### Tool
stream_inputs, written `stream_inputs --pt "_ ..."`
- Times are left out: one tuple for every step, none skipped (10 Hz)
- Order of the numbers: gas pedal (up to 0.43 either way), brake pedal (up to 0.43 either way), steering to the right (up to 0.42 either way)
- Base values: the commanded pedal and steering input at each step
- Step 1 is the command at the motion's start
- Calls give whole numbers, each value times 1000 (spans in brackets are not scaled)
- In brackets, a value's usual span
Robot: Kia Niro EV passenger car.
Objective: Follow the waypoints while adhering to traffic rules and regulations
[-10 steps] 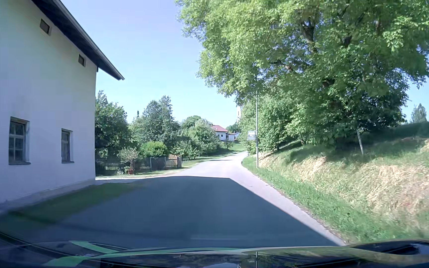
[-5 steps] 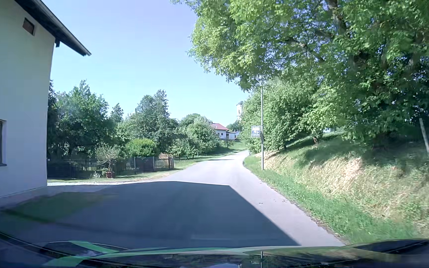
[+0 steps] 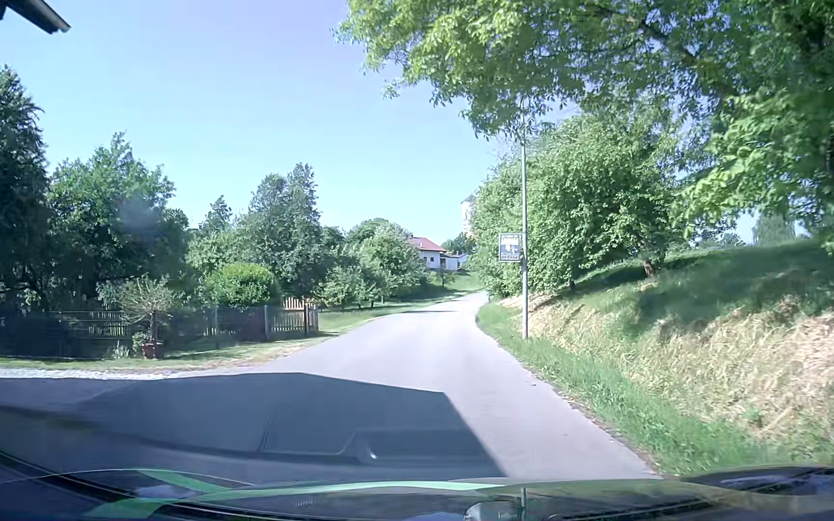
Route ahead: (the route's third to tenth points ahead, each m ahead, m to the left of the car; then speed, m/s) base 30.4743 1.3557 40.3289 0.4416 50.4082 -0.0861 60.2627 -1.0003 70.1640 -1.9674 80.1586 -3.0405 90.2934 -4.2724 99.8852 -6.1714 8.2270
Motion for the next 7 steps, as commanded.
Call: stream_inputs --pt "157 0 -4" --pt "169 0 -4" --pt "169 0 -4" --pt "169 0 -5" --pt "169 0 -7" --pt "169 0 -9" --pt "169 0 -10"
